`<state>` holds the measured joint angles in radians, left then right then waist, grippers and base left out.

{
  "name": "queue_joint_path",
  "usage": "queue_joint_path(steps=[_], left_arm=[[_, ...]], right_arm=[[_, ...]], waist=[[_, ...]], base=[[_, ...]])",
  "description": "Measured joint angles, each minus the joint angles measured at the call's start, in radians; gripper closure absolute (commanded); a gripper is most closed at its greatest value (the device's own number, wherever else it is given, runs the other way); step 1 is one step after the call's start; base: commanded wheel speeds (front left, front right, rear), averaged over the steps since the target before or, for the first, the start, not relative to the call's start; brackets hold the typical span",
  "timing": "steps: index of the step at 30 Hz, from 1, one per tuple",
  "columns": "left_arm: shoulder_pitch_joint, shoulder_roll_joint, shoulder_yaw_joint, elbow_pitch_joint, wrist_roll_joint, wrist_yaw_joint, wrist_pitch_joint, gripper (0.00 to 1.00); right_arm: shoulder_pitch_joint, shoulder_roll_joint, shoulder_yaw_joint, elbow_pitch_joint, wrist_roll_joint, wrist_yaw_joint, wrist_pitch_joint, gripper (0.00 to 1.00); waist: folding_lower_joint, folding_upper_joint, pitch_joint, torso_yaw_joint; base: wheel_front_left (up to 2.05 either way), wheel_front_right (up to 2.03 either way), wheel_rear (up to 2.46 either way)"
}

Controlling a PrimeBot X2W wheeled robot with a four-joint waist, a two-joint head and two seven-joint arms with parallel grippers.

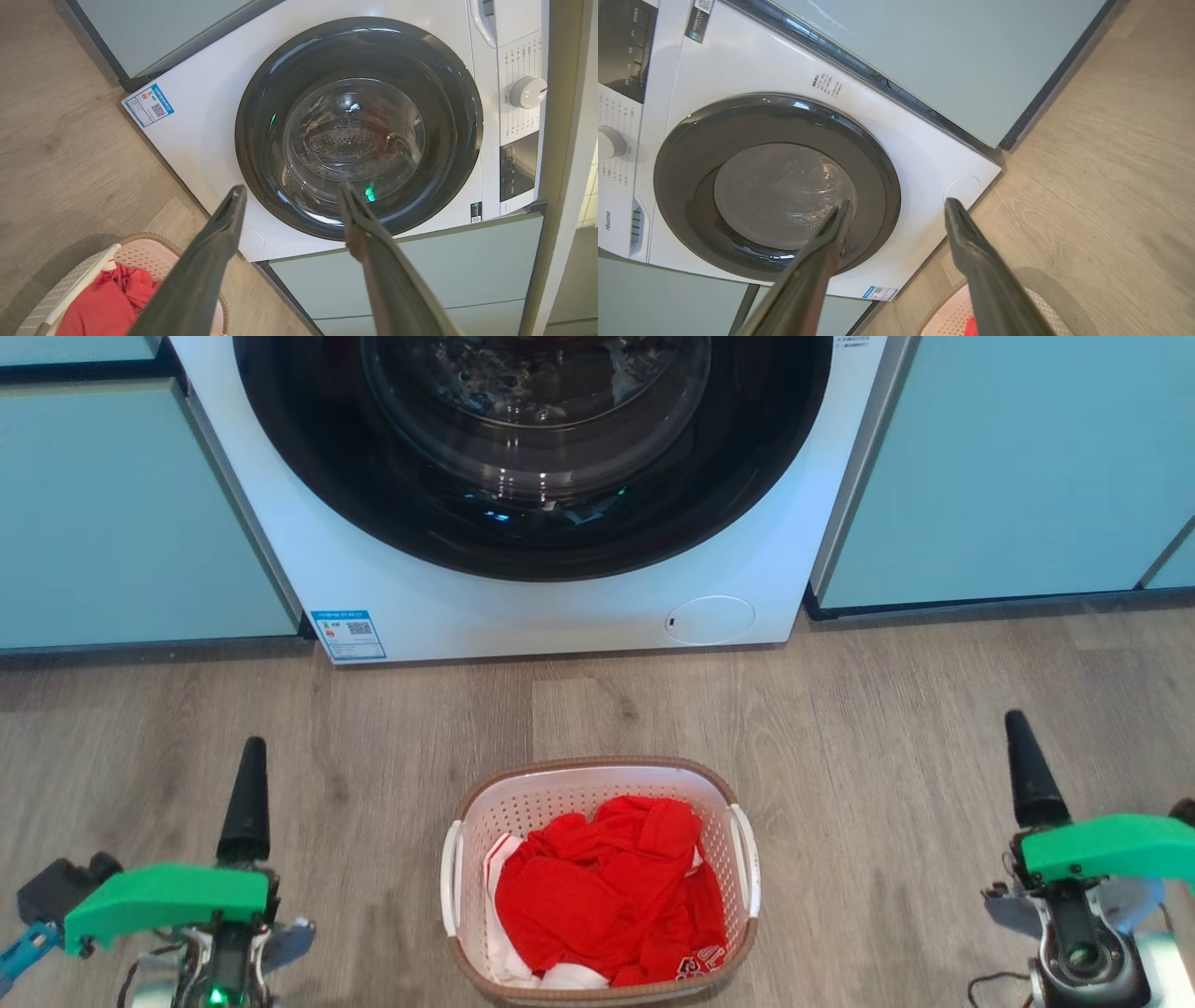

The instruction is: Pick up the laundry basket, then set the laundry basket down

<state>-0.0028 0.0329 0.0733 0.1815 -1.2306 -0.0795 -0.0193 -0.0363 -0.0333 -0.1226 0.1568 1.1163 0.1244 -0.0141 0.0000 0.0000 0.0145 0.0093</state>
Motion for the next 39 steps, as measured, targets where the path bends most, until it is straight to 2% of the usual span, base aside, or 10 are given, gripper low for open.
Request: queue_joint_path(steps=[11, 17, 24, 39], left_arm=[[0.000, 0.000, -0.071, -0.088, 0.235, 0.065, -0.031, 0.00], [-0.001, 0.001, -0.104, -0.110, 0.329, 0.095, -0.047, 0.00], [-0.002, 0.001, -0.157, -0.119, 0.481, 0.143, -0.068, 0.00], [-0.035, 0.047, -0.308, -0.005, 0.702, 0.150, -0.114, 0.00]], right_arm=[[-0.029, 0.000, 0.028, -0.092, -0.185, 0.000, -0.036, 0.00], [-0.042, 0.000, 0.036, -0.114, -0.266, 0.000, -0.049, 0.00], [-0.041, -0.001, 0.074, -0.119, -0.412, 0.000, -0.071, 0.00], [-0.040, -0.002, 0.160, -0.042, -0.552, 0.000, -0.113, 0.00]], waist=[[0.0000, 0.0000, 0.005, 0.010], [0.0000, 0.0000, 0.007, 0.012], [0.0000, 0.0000, 0.007, 0.016], [0.0000, 0.0000, -0.003, 0.017]], base=[[0.00, 0.00, 0.00], [0.00, 0.00, 0.00], [0.00, 0.00, 0.00], [0.00, 0.00, 0.00]])
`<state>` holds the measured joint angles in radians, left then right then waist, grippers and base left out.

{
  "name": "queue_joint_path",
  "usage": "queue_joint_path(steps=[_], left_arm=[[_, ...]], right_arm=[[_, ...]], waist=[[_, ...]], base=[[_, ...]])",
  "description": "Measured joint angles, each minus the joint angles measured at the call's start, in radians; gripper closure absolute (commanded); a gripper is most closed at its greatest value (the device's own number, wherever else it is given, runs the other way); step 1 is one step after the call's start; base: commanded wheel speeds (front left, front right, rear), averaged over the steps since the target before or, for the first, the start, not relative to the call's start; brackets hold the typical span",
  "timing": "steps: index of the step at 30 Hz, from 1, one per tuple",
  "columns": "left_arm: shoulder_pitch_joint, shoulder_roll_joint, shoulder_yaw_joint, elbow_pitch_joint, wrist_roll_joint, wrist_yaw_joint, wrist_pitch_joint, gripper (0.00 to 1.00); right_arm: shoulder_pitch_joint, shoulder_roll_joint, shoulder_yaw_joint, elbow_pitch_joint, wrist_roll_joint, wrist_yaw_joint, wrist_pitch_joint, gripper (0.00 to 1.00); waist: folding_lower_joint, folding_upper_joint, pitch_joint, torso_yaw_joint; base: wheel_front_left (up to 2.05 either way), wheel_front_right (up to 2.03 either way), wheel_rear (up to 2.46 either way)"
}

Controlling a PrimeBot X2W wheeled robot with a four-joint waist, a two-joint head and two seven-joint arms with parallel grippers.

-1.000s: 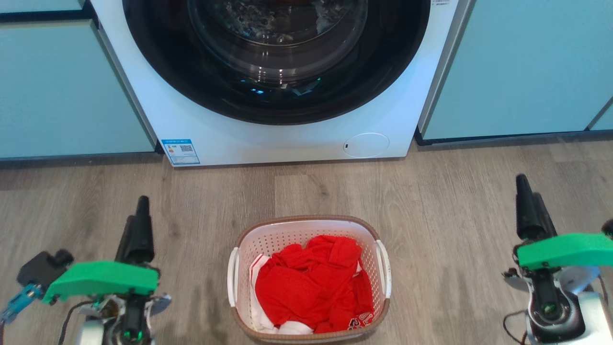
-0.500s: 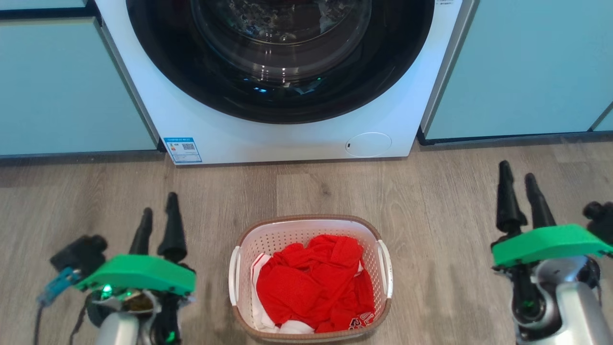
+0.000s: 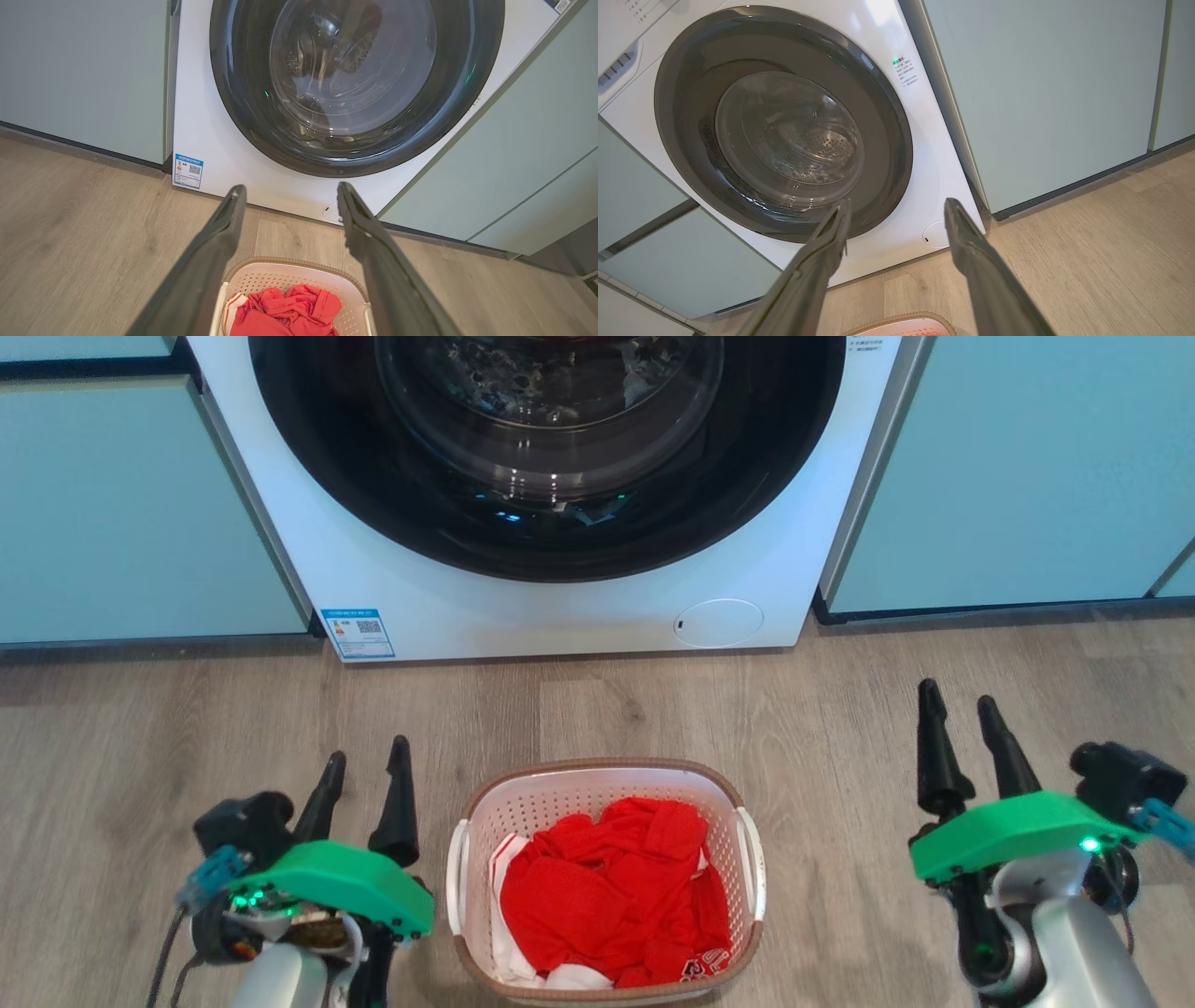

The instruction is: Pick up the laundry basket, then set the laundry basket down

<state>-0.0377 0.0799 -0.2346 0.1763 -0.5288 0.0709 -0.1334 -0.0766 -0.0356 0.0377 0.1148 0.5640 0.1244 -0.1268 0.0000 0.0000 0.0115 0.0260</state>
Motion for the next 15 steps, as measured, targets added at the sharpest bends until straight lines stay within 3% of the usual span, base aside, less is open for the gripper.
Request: queue_joint_path(steps=[10, 15], left_arm=[[-0.032, 0.009, -0.055, 0.128, 0.074, -0.051, -0.027, 0.00], [-0.053, 0.005, -0.052, 0.091, 0.127, -0.052, -0.038, 0.00]], right_arm=[[-0.005, -0.002, 0.060, 0.061, -0.083, 0.000, -0.032, 0.00], [-0.021, -0.002, 0.067, 0.064, -0.120, 0.000, -0.048, 0.00]], waist=[[0.0000, 0.0000, -0.008, 0.000], [0.0000, 0.0000, -0.008, 0.000]], base=[[0.00, 0.00, 0.00], [0.00, 0.00, 0.00]])
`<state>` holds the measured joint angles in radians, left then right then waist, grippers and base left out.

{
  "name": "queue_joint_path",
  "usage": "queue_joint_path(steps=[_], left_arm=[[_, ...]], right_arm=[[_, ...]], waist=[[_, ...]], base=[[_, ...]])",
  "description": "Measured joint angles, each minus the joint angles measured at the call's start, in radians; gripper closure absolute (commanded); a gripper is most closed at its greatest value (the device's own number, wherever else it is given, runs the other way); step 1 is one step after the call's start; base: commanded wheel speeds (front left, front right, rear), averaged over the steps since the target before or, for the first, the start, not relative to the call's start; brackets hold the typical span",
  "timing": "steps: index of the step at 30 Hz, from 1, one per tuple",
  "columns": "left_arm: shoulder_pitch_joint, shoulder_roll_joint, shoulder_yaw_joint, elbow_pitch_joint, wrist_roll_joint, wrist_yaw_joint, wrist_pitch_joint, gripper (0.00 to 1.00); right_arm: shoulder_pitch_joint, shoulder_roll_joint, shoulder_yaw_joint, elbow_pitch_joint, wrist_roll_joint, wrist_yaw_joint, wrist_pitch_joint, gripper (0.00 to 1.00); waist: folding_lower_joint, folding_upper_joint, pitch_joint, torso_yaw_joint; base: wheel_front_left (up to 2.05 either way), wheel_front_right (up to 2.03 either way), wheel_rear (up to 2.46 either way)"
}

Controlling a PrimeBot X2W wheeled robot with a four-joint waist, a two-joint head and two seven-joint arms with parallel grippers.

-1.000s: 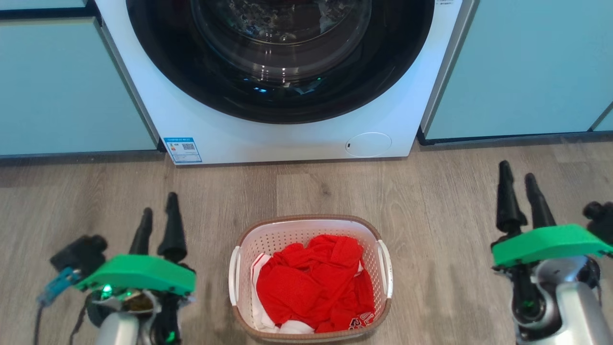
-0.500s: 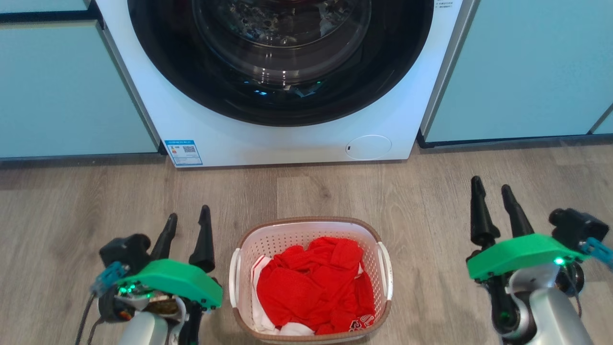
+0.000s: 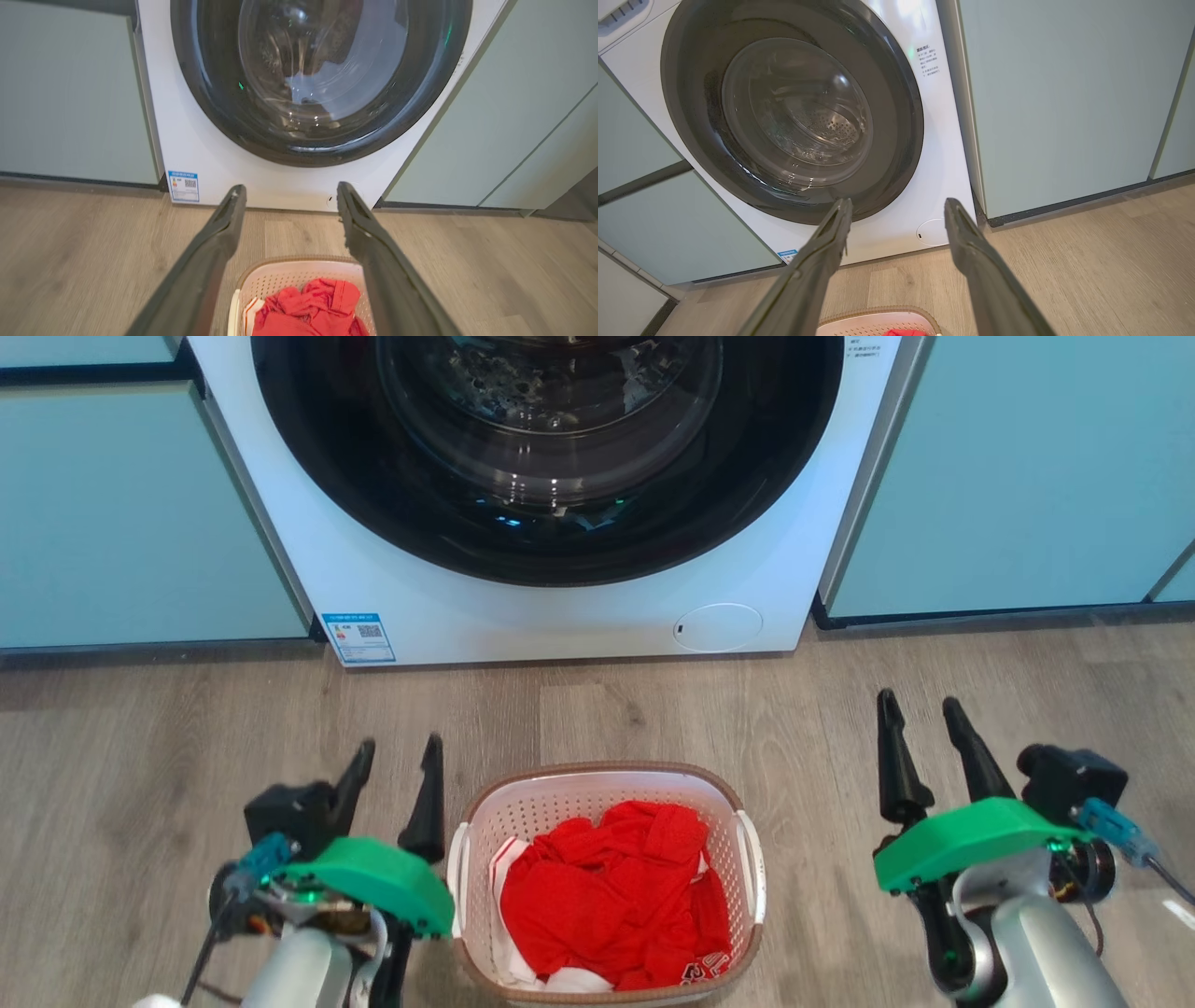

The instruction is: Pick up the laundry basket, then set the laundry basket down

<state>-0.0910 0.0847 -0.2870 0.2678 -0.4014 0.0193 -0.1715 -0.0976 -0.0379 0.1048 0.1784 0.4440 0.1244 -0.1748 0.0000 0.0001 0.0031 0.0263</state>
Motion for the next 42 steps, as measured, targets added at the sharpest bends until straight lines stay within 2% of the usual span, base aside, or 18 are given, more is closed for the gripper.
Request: queue_joint_path(steps=[5, 18, 25, 29, 35, 39, 42], left_arm=[[-0.007, -0.012, 0.005, -0.075, 0.049, 0.013, -0.016, 0.00], [-0.004, -0.031, 0.038, -0.318, 0.244, 0.132, -0.052, 0.00], [0.014, -0.032, 0.024, -0.328, 0.306, 0.147, -0.077, 0.00], [0.014, -0.032, 0.031, -0.329, 0.290, 0.175, -0.085, 0.00], [0.014, -0.032, 0.039, -0.301, 0.224, 0.171, -0.085, 0.00], [0.024, -0.032, 0.035, -0.216, 0.197, 0.135, -0.085, 0.00], [0.036, -0.033, 0.034, -0.178, 0.197, 0.129, -0.085, 0.00]], right_arm=[[-0.006, -0.002, 0.009, -0.003, -0.033, 0.000, -0.011, 0.00], [-0.006, -0.002, 0.012, -0.115, -0.128, 0.000, -0.051, 0.00], [-0.006, -0.003, 0.022, -0.124, -0.211, 0.000, -0.071, 0.00], [-0.006, -0.003, 0.022, -0.122, -0.228, 0.000, -0.074, 0.00], [-0.006, -0.003, 0.017, -0.104, -0.201, 0.000, -0.075, 0.00], [-0.004, -0.003, -0.004, -0.076, -0.179, 0.000, -0.075, 0.00], [-0.003, -0.003, -0.006, -0.060, -0.179, 0.000, -0.075, 0.00]], waist=[[0.0000, 0.0000, 0.002, 0.000], [0.0000, 0.0000, 0.015, 0.005], [0.0000, 0.0000, 0.015, 0.006], [0.0000, 0.0000, 0.017, 0.006], [0.0000, 0.0000, 0.018, 0.004], [0.0000, 0.0000, 0.017, 0.003], [0.0000, 0.0000, 0.017, 0.003]], base=[[0.00, 0.00, 0.00], [0.00, 0.00, 0.00], [0.00, 0.00, 0.00], [0.00, 0.00, 0.00], [0.00, 0.00, 0.00], [0.00, 0.00, 0.00], [0.00, 0.00, 0.00]])
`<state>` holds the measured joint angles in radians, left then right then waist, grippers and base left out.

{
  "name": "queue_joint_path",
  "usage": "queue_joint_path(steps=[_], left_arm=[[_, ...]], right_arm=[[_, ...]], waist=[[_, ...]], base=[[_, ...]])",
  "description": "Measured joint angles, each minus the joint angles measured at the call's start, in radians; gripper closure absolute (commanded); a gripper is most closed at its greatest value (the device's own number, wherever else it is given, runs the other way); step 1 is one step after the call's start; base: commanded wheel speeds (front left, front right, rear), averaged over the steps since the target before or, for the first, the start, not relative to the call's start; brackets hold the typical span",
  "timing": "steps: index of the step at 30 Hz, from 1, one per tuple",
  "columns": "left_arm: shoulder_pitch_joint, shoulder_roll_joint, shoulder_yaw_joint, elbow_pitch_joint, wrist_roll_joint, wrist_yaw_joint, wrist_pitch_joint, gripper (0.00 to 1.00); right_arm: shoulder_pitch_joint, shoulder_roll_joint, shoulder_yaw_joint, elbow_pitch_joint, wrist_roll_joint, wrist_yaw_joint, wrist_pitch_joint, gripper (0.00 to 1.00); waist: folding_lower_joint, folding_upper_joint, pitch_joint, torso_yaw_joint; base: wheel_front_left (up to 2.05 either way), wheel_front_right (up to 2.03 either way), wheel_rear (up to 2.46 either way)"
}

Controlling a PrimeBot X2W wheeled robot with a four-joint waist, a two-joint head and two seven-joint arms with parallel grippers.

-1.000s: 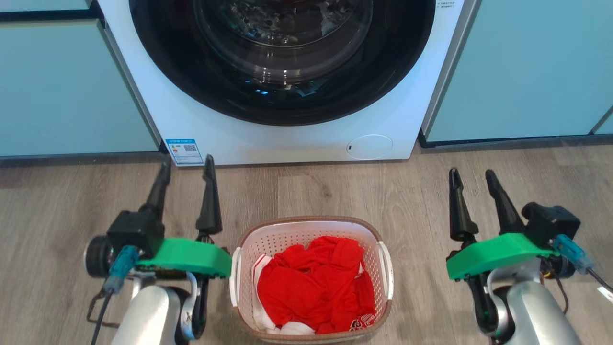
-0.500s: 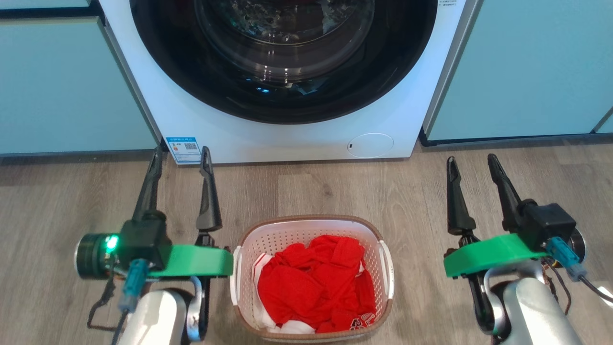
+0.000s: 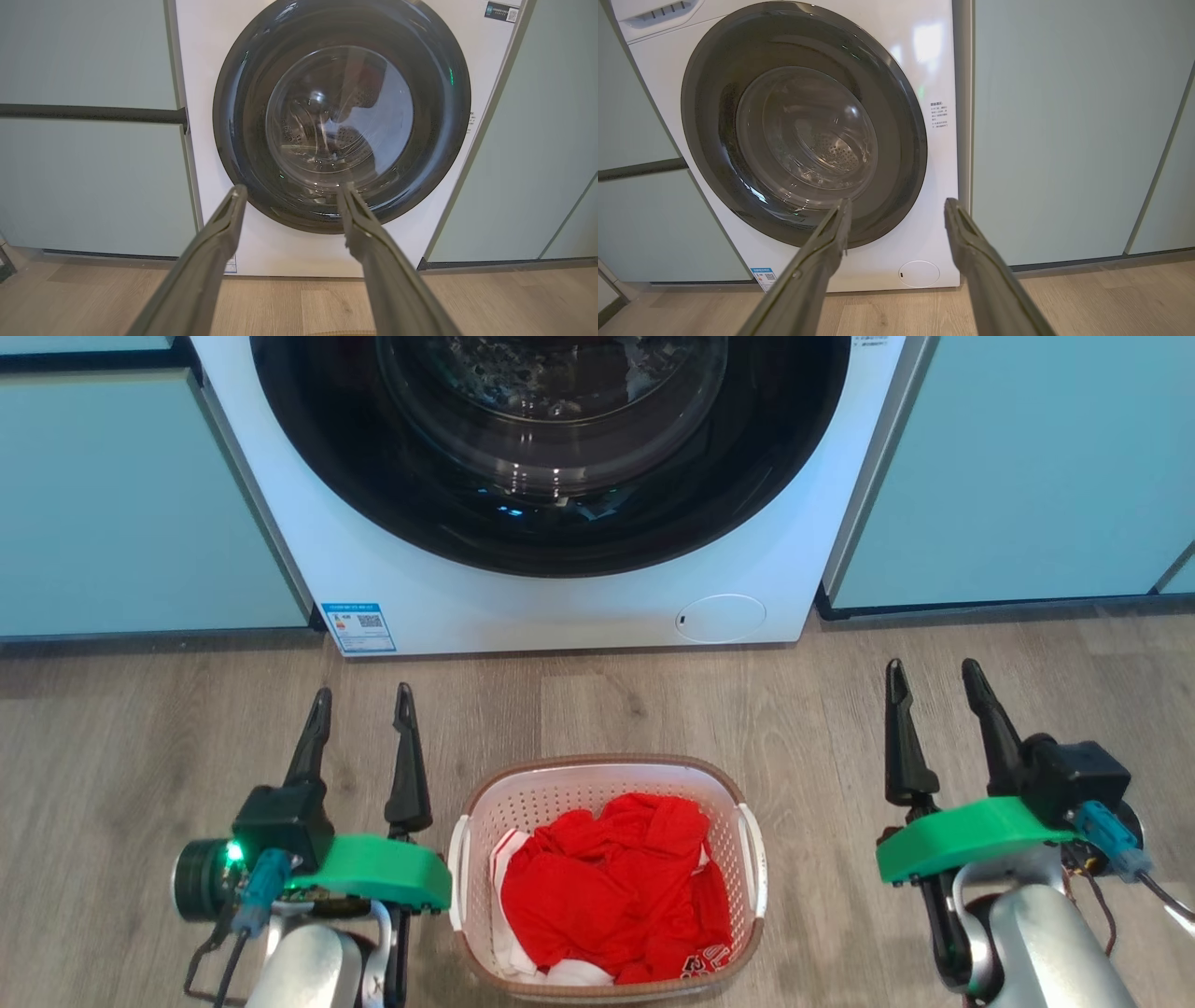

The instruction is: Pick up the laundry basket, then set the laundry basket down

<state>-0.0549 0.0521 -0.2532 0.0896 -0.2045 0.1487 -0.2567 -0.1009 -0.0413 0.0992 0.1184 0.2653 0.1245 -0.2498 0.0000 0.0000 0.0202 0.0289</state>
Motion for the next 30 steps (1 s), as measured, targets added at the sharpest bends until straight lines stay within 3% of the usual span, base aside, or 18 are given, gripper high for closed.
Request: queue_joint_path(steps=[30], left_arm=[[-0.011, 0.000, -0.012, 0.100, -0.040, -0.018, 0.000, 0.00]], right_arm=[[-0.005, 0.000, 0.020, 0.065, -0.022, 0.000, 0.000, 0.00]], waist=[[0.0000, 0.0000, 0.047, 0.003]], base=[[0.00, 0.00, 0.00]])
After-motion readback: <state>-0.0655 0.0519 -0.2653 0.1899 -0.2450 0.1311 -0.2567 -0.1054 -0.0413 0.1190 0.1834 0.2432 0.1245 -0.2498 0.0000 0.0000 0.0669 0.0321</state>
